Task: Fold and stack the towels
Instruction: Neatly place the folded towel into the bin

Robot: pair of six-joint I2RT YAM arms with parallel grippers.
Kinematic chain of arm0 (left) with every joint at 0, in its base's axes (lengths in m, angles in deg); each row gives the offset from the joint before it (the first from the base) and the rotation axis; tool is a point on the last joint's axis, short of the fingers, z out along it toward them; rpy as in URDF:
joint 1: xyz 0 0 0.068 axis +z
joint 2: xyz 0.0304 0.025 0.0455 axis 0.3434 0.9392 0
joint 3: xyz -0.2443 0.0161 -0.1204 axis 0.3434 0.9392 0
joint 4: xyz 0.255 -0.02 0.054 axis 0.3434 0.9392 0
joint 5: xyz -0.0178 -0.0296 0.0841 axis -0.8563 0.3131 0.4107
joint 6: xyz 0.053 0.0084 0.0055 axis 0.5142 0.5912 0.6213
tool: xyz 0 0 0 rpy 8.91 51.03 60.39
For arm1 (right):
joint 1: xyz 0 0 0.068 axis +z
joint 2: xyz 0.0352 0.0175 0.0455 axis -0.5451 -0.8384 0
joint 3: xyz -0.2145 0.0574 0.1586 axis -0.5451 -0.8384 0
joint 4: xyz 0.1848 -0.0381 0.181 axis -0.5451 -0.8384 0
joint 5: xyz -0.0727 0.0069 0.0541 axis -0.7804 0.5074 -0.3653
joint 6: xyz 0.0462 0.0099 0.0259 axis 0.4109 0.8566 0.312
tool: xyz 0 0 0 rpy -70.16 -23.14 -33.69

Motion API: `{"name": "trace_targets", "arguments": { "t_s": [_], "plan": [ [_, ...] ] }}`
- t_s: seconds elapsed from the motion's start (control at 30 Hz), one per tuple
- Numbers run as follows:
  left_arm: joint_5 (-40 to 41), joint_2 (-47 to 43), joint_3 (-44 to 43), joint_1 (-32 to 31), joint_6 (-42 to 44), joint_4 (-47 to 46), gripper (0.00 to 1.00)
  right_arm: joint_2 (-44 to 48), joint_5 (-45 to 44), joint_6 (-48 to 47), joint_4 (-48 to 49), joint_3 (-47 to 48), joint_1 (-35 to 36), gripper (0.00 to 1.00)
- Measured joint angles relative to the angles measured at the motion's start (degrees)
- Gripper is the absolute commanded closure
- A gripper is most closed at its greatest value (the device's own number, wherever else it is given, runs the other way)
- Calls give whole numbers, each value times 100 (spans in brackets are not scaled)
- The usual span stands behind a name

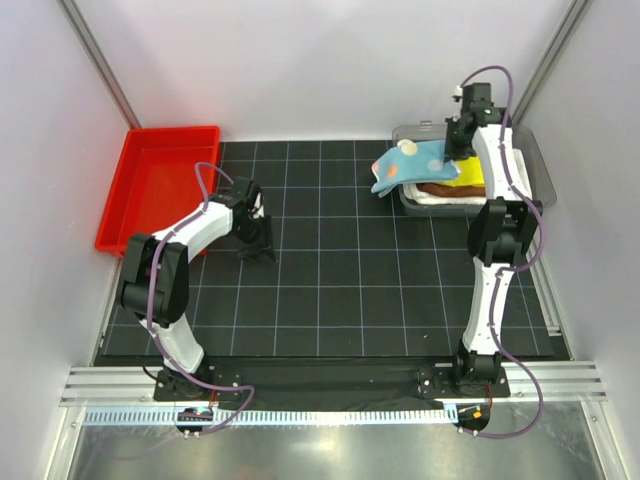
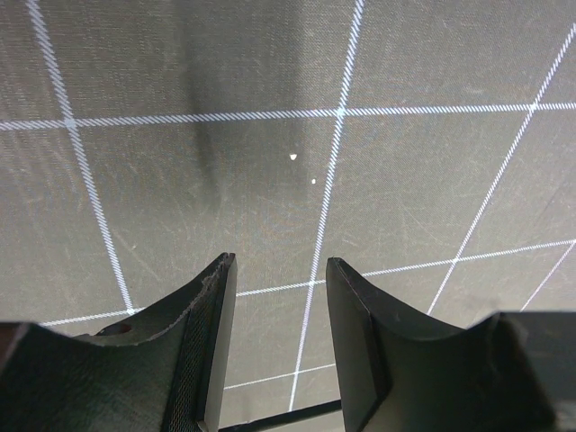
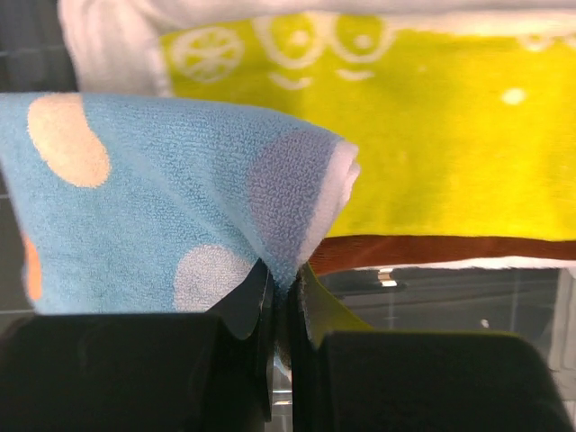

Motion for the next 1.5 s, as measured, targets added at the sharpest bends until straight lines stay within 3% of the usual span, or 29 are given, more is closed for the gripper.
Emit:
{"name": "trace_targets", "arguments": {
  "t_s": [0.47,0.57,0.6,0.83,1.0,1.2,1.27,1.3,1.33,1.5],
  "plan": [
    [-33,0,0,-2,107,11,52,116,455,37,212,365,-1248,97],
    [-35,0,0,-2,109,17,52,79,546,120,382,378,-1386,66],
    [-35,0,0,-2,111,24,52,37,557,160,474,367,-1421,44],
    [-31,0,-48,-2,144,133,51,-533,439,332,997,295,-1510,1],
    [-28,-197,-413,-2,205,293,50,-310,356,638,1134,-66,-1506,0],
    [-374,-1215,-1244,-2,256,127,43,1617,658,1161,1281,-1596,-1257,0],
    [-531,-1681,-1287,-2,247,-103,38,2629,999,1403,1434,-2326,-1005,0],
    [-619,-1950,-1283,-2,234,-216,29,3132,1165,1504,1429,-2636,-857,0],
    [-719,-2234,-1257,-2,232,-365,1,3611,1300,1600,1419,-2868,-691,0],
    [-1130,-3484,-999,-2,57,-901,0,5490,2050,1860,1519,-3893,-214,0]
  ]
}}
